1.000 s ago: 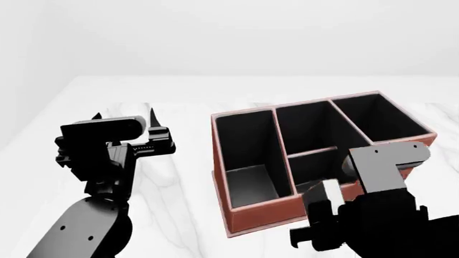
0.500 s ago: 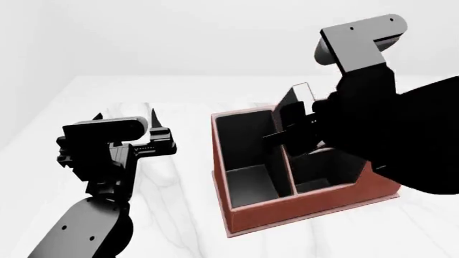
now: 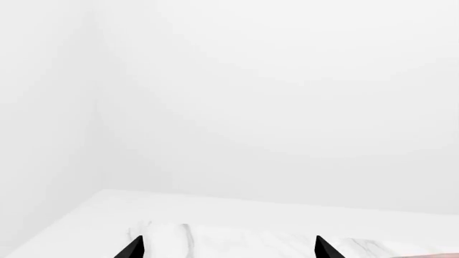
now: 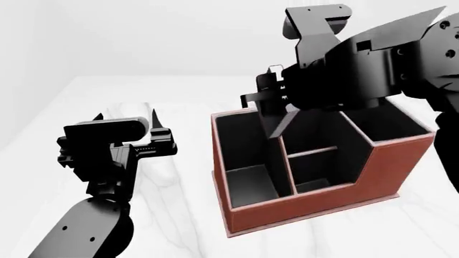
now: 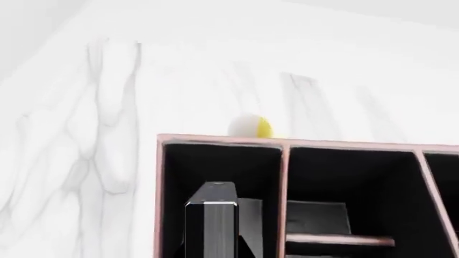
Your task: Pick up the book and place it in the left compartment of the caddy.
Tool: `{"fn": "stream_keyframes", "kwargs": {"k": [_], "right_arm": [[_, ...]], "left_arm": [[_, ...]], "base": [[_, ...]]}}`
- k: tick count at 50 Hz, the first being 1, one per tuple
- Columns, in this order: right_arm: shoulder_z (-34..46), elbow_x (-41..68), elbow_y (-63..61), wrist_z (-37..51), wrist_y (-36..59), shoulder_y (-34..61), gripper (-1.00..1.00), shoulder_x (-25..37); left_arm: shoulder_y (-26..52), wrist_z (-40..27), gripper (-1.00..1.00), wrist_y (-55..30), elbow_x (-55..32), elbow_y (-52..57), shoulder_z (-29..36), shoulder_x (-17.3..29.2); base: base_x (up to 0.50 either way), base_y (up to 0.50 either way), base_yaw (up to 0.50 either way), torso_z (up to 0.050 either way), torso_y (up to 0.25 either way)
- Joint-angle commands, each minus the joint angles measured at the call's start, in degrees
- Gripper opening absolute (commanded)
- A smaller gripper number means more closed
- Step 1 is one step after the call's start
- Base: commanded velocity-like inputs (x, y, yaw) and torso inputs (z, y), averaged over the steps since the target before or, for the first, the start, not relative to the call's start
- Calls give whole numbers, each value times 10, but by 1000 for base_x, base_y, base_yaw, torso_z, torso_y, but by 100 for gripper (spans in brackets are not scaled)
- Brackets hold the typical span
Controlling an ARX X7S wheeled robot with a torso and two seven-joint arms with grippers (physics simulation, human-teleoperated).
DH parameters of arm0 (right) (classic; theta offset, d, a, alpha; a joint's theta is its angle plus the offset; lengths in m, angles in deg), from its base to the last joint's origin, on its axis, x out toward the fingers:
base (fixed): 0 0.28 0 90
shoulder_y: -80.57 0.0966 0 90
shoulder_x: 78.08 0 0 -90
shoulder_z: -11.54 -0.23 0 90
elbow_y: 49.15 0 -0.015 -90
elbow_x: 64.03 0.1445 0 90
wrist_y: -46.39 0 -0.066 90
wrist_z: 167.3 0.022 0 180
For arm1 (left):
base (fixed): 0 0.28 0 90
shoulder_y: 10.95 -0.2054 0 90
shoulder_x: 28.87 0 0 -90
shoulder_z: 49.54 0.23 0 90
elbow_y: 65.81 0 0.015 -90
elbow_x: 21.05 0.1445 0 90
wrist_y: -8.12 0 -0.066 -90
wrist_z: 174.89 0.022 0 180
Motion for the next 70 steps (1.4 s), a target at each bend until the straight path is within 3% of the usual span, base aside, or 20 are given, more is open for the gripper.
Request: {"fn": "stream_keyframes", "kwargs": {"k": [1, 18, 38, 70], "right_arm": [[13, -16, 77, -15, 9, 11, -100, -46], [40, 8, 121, -4, 20, -1, -100, -70], [113, -153, 219, -170, -22, -65, -100, -126], [194, -279, 391, -383, -90, -88, -100, -208]], "left_arm": [[1, -2, 100, 3, -2, -3, 2, 1], [2, -5, 100, 7, -4, -10, 3, 3], [1, -8, 100, 8, -8, -7, 9, 7], [2, -12, 100, 11, -15, -8, 13, 11]], "base": [[0, 0, 0, 0, 0], [0, 0, 0, 0, 1], [0, 0, 0, 0, 1], [0, 0, 0, 0, 1]]}}
